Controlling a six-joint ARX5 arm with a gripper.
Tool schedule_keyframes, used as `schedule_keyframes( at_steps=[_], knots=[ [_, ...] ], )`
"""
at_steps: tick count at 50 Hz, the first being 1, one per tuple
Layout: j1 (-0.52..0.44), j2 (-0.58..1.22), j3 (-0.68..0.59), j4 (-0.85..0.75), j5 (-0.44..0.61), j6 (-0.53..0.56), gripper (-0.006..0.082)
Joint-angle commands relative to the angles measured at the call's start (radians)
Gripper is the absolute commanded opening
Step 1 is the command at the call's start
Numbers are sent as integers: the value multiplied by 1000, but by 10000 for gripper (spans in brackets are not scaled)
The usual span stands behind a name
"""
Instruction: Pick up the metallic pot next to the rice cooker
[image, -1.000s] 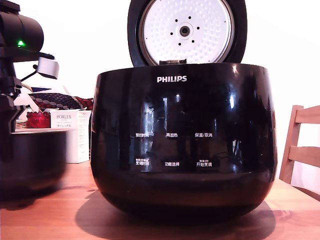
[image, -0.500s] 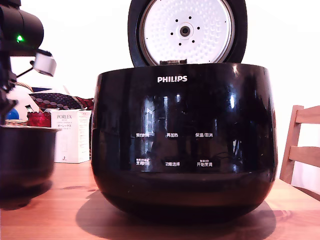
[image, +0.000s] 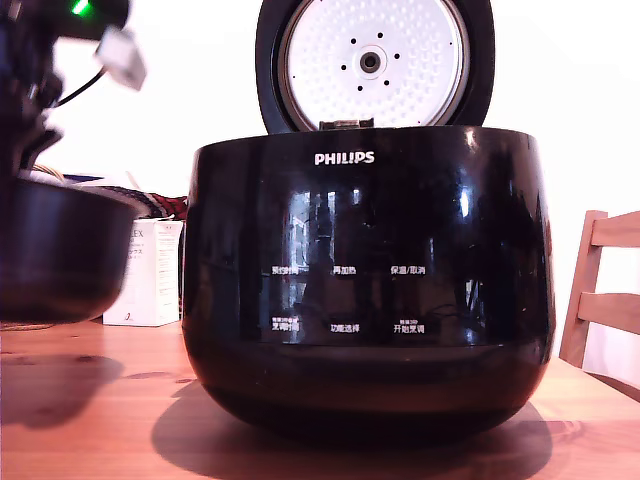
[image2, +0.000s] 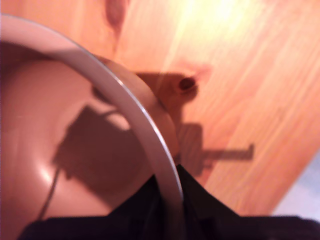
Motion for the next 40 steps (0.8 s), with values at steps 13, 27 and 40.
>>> schedule_keyframes(
  at_steps=[13, 27, 40],
  knots=[
    [-61, -27, 117, -6, -32, -151, -24],
    [-125, -85, 134, -8, -32, -201, -24],
    [-142, -155, 134, -8, -32, -212, -24]
  ],
)
